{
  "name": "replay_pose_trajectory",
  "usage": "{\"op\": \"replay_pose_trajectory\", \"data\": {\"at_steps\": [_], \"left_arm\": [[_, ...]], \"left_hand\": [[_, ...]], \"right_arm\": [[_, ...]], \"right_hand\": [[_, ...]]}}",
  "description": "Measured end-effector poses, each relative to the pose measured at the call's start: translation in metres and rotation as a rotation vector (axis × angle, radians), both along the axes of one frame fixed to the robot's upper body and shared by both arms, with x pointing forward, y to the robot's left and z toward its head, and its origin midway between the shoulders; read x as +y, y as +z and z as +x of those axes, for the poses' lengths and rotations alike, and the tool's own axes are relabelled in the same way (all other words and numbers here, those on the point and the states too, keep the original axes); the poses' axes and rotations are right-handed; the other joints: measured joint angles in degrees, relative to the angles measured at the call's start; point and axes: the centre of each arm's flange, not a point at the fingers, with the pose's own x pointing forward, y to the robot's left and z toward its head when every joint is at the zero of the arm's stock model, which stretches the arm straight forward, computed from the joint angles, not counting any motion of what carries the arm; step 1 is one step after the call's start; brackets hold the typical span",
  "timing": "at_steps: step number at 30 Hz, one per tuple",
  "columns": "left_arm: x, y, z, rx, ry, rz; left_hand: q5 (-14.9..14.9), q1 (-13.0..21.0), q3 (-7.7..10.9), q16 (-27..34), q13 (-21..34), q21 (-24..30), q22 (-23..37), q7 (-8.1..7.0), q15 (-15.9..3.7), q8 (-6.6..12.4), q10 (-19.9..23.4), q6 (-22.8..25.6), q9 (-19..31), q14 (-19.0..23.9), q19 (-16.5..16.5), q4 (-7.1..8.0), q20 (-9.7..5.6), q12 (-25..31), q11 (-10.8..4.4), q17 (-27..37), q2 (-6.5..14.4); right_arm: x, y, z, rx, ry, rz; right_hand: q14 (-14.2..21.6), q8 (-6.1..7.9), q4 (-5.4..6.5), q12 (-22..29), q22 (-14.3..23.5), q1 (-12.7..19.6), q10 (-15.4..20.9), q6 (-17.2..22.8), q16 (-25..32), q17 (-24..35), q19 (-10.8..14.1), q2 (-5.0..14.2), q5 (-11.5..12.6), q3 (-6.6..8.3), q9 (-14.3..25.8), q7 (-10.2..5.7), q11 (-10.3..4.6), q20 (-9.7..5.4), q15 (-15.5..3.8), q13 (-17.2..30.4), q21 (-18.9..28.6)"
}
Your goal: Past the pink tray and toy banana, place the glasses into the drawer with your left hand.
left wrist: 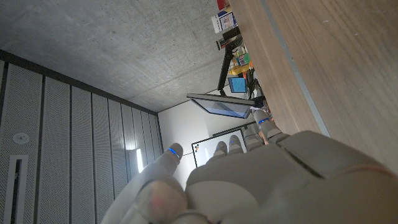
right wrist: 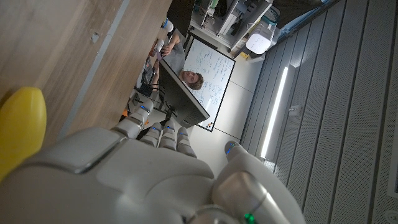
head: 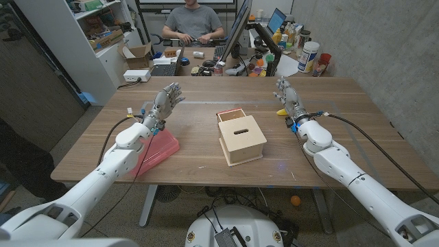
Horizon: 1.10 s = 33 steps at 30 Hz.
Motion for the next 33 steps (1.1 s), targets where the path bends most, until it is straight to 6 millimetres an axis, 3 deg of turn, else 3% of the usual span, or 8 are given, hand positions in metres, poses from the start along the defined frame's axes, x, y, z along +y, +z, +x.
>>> {"op": "replay_pose_trajectory", "data": {"at_steps": [9,33], "left_arm": [[0.01,0.008,-0.014,-0.028,0.043,0.023],[0.056,0.041,-0.041,-0.082,0.217,0.145]], "left_hand": [[0.0,0.0,0.0,0.45,0.0,0.23,-0.08,-1.78,0.83,0.62,-0.21,-0.08,0.0,-0.22,0.07,0.0,1.89,0.46,0.21,0.0,0.0],[0.0,0.31,0.47,0.44,-0.02,0.23,-0.15,-3.18,0.83,0.84,-0.19,0.53,0.27,-0.21,0.3,-0.47,2.87,0.88,0.23,-0.15,0.3]], "right_arm": [[0.0,0.008,-0.003,-0.008,0.0,-0.019],[0.007,0.022,0.0,-0.031,0.01,-0.071]], "right_hand": [[0.0,0.0,0.0,0.0,-0.01,0.0,0.0,0.0,0.0,-0.01,0.22,0.0,0.0,0.0,0.0,0.0,0.0,-0.22,0.0,0.0,0.0],[0.54,0.0,0.0,0.25,-0.01,0.0,0.21,0.22,0.0,-0.01,0.71,0.0,-0.01,0.0,-0.01,0.2,0.21,0.11,0.54,-0.01,0.0]]}}
